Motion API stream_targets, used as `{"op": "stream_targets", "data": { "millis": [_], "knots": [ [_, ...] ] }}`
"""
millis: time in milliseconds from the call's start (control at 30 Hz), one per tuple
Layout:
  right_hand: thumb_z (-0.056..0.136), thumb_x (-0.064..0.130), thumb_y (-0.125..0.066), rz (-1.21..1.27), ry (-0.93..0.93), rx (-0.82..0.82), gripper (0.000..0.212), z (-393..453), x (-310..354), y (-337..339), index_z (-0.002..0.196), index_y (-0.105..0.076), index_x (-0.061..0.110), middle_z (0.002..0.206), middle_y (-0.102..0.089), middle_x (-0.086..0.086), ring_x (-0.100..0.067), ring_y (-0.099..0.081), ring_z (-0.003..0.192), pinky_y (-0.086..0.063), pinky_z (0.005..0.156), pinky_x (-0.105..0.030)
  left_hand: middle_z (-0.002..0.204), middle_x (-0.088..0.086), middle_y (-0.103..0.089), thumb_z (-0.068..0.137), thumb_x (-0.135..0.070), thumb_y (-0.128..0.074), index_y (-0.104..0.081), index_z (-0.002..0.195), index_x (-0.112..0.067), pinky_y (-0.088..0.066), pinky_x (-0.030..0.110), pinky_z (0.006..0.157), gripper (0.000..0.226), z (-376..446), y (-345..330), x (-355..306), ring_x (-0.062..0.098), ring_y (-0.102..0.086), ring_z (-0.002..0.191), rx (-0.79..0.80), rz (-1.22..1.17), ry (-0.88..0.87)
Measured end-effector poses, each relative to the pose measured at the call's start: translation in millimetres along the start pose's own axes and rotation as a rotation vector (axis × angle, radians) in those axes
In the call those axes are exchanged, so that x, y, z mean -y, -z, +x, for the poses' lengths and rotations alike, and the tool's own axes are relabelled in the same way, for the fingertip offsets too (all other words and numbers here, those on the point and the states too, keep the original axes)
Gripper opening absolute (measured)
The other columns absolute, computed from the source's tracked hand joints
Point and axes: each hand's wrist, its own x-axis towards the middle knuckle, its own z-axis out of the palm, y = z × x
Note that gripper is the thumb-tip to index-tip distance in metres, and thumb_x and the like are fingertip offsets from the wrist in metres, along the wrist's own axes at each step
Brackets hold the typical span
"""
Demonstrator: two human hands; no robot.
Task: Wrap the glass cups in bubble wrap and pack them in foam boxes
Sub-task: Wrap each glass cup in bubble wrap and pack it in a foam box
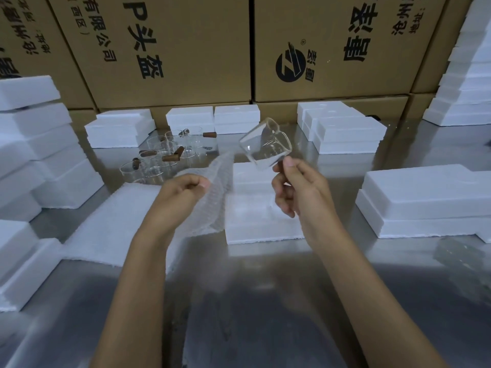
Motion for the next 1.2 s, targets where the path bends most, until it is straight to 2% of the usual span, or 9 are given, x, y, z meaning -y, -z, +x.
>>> {"op": "stream_targets", "data": {
  "millis": [133,367,500,600,667,767,900,1100,1200],
  "knots": [
    [0.105,0.028,-0.050,-0.102,0.009,0.101,0.023,-4.3,-0.8,-8.5,0.089,-0.059,0.013,0.062,-0.057,0.001,-0.013,-0.043,0.044,-0.030,0.042,-0.021,0.074,-0.017,-0.062,0.099,-0.022,-0.061,-0.073,0.084,-0.023,-0.039,0.020,0.070,0.019,-0.7,-18.3,1.2,-0.004,-0.054,0.067,0.079,-0.014,0.044],
    [0.098,0.025,-0.060,-0.614,0.226,-0.010,0.020,-4.9,-7.6,-0.3,0.083,-0.058,0.013,0.052,-0.046,0.014,-0.011,-0.038,0.055,-0.035,0.059,-0.029,0.111,0.006,-0.069,0.105,-0.013,-0.047,-0.068,0.118,-0.011,-0.048,0.030,0.083,0.025,5.5,-14.1,0.7,0.023,-0.061,0.102,-0.003,-0.411,0.215],
    [0.097,0.037,-0.057,-0.932,0.311,0.039,0.018,-7.2,-9.8,0.2,0.086,-0.053,0.023,0.062,-0.058,0.019,-0.009,-0.050,0.060,-0.044,0.062,-0.031,0.087,0.000,-0.066,0.105,-0.012,-0.046,-0.066,0.117,-0.007,-0.041,0.025,0.072,0.024,4.1,-15.7,-5.1,0.013,-0.056,0.074,0.011,-0.569,0.120],
    [0.097,0.041,-0.052,-1.084,0.352,0.084,0.018,-10.6,-13.7,-6.2,0.088,-0.051,0.026,0.070,-0.064,0.016,-0.012,-0.055,0.065,-0.048,0.066,-0.034,0.092,-0.002,-0.067,0.102,-0.020,-0.055,-0.069,0.106,-0.014,-0.042,0.028,0.079,0.016,-1.0,-24.0,-11.7,0.012,-0.057,0.083,-0.037,-0.478,0.035],
    [0.098,0.041,-0.051,-1.107,0.344,0.026,0.020,-10.7,-17.5,-9.9,0.088,-0.052,0.024,0.072,-0.065,0.013,-0.018,-0.059,0.070,-0.047,0.066,-0.034,0.085,-0.016,-0.070,0.101,-0.020,-0.059,-0.070,0.096,-0.022,-0.044,0.019,0.075,0.013,-6.0,-30.8,-16.1,0.000,-0.060,0.078,-0.080,-0.324,-0.114],
    [0.099,0.038,-0.055,-0.876,0.211,-0.138,0.024,-6.8,-19.6,-11.2,0.081,-0.055,0.021,0.058,-0.055,0.016,-0.008,-0.053,0.061,-0.039,0.059,-0.030,0.081,-0.021,-0.070,0.099,-0.016,-0.061,-0.069,0.088,-0.025,-0.048,0.016,0.078,0.017,-14.3,-39.7,-21.9,-0.002,-0.062,0.083,-0.065,-0.201,-0.305],
    [0.100,0.038,-0.054,-0.452,-0.015,-0.262,0.032,-1.1,-13.9,-9.9,0.078,-0.062,0.016,0.051,-0.049,0.012,-0.006,-0.043,0.050,-0.035,0.053,-0.021,0.075,-0.020,-0.069,0.097,-0.011,-0.063,-0.069,0.087,-0.023,-0.047,0.014,0.076,0.017,-20.2,-48.1,-27.3,-0.004,-0.062,0.077,0.001,-0.165,-0.381],
    [0.102,0.029,-0.054,0.075,-0.307,-0.124,0.026,0.1,-0.7,-5.1,0.082,-0.062,0.015,0.058,-0.055,0.002,-0.009,-0.029,0.039,-0.022,0.038,-0.020,0.075,-0.013,-0.068,0.095,-0.008,-0.064,-0.069,0.088,-0.015,-0.046,0.016,0.073,0.012,-24.4,-56.8,-29.9,-0.002,-0.061,0.073,0.116,-0.172,-0.383],
    [0.102,0.019,-0.051,0.364,-0.397,0.007,0.021,-0.4,2.2,-5.0,0.083,-0.058,0.015,0.063,-0.051,0.000,-0.008,-0.032,0.039,-0.026,0.036,-0.018,0.074,-0.015,-0.069,0.094,-0.006,-0.065,-0.070,0.088,-0.014,-0.045,0.012,0.068,0.011,-26.6,-58.5,-30.9,-0.003,-0.059,0.068,0.156,-0.214,-0.385]
  ]
}}
